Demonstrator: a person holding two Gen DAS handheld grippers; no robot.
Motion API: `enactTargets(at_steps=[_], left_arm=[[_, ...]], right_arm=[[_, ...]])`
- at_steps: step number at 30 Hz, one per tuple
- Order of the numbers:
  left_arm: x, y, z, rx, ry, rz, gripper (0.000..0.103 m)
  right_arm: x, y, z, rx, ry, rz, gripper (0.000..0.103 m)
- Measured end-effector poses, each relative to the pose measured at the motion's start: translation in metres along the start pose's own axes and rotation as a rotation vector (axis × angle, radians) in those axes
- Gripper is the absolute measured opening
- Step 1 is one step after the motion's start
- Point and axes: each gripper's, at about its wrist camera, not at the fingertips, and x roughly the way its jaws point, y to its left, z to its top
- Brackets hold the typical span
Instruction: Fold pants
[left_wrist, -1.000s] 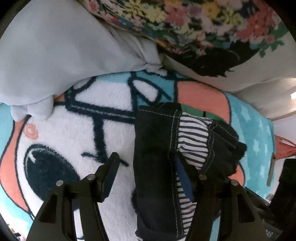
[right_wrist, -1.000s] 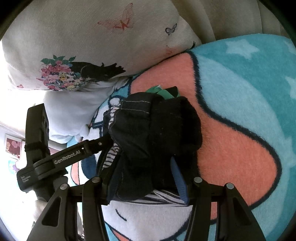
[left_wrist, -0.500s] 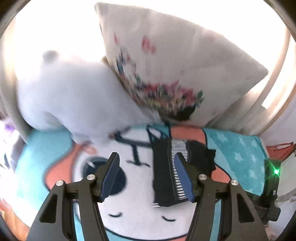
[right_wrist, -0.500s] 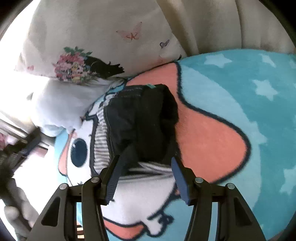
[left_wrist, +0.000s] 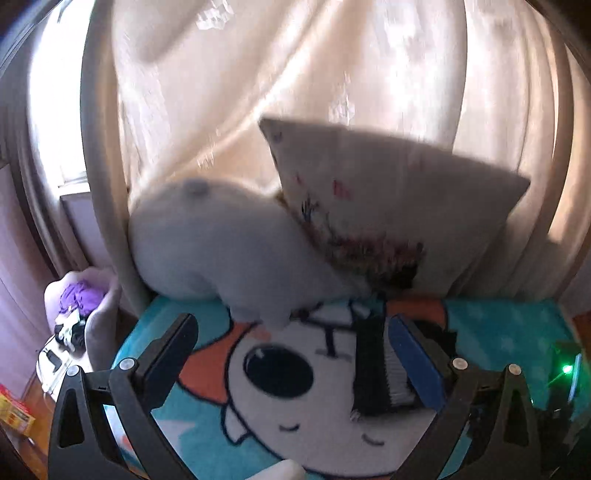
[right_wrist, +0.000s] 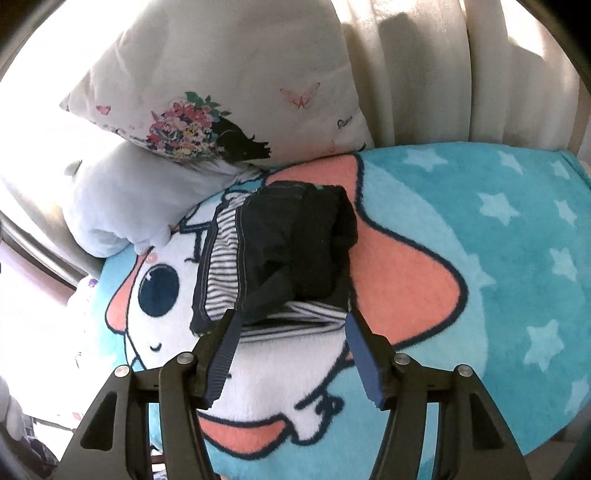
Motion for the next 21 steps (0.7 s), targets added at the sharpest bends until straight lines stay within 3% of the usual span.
enactTargets(at_steps=[3, 7, 21], left_arm=[[0.016, -0.003, -0.012, 0.004, 0.118, -0.044, 0.103], [0.029, -0.012, -0.031, 0.035, 0.195, -0.054, 0.103], [0.055, -0.034, -0.060, 0.133, 0.336, -0.128, 0.103]], right_arm=[[0.000, 0.002, -0.009, -0.009, 0.010, -0.023, 0.064], [0.003, 0.001, -0.017, -0.006, 0.029, -0.057, 0.064], [0.018, -0.003, -0.023, 0.016, 0.076, -0.118, 0.067]])
